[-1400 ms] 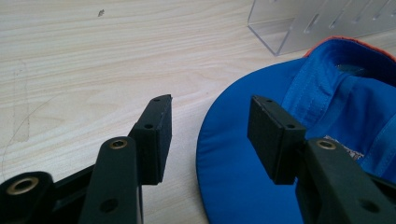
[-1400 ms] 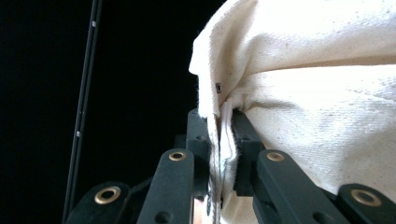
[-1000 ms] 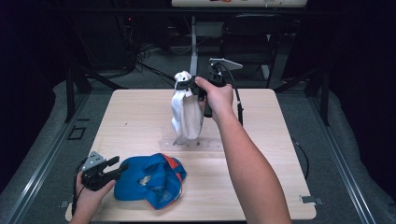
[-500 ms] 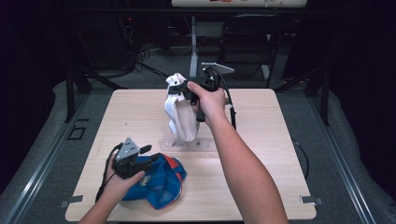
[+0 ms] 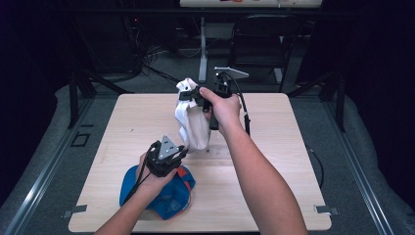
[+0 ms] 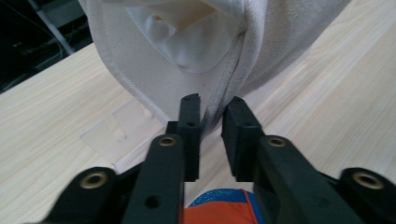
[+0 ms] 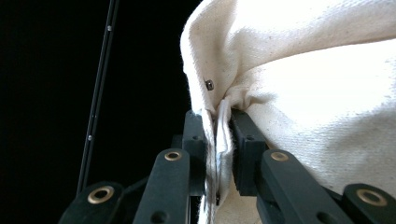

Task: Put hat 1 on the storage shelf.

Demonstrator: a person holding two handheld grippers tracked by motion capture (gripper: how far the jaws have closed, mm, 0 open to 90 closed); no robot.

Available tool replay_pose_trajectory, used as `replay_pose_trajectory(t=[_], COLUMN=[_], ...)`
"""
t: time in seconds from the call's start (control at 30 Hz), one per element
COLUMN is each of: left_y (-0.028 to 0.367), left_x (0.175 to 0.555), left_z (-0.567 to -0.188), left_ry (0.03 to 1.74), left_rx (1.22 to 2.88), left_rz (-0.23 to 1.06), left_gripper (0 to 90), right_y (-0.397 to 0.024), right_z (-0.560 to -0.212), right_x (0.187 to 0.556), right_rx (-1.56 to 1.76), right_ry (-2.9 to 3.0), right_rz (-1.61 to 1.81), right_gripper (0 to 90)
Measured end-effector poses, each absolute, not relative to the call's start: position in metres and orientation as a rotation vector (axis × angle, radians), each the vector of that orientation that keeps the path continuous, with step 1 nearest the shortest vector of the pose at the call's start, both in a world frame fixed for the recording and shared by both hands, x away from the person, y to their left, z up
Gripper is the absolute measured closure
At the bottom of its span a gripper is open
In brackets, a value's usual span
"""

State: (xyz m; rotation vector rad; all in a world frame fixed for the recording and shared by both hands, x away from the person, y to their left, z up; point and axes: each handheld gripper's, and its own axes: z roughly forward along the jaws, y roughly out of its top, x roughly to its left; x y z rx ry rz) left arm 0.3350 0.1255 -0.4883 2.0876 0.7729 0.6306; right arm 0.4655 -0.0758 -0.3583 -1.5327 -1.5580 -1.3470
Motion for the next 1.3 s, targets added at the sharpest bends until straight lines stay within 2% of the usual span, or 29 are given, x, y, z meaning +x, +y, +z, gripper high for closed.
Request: replay_pose_trajectory(t=[0.3,0.57,0.87,1.1,1.3], left_y=[0.130,0.139,0.145,0.146,0.143], left_x=[0.333,0.331,0.330,0.329,0.328], left_z=[-0.489,-0.493,-0.498,-0.500,-0.501], left_ry=[0.764,0.779,0.830,0.859,0.879], left_rx=[2.097,2.111,2.095,2.096,2.103], left_rz=[0.679,0.695,0.673,0.658,0.662], left_gripper=[83.9,84.9,84.9,85.1,85.3], right_y=[-0.094,-0.136,-0.186,-0.213,-0.227], right_z=[-0.350,-0.339,-0.375,-0.410,-0.425], right_x=[0.453,0.418,0.374,0.347,0.325], right_rx=[-1.534,-1.468,-1.490,-1.575,-1.579], right_ry=[-1.638,-1.703,-1.744,-1.768,-1.715], right_rz=[-1.429,-1.577,-1.644,-1.686,-1.783], right_gripper=[63.6,59.4,54.9,58.2,56.7])
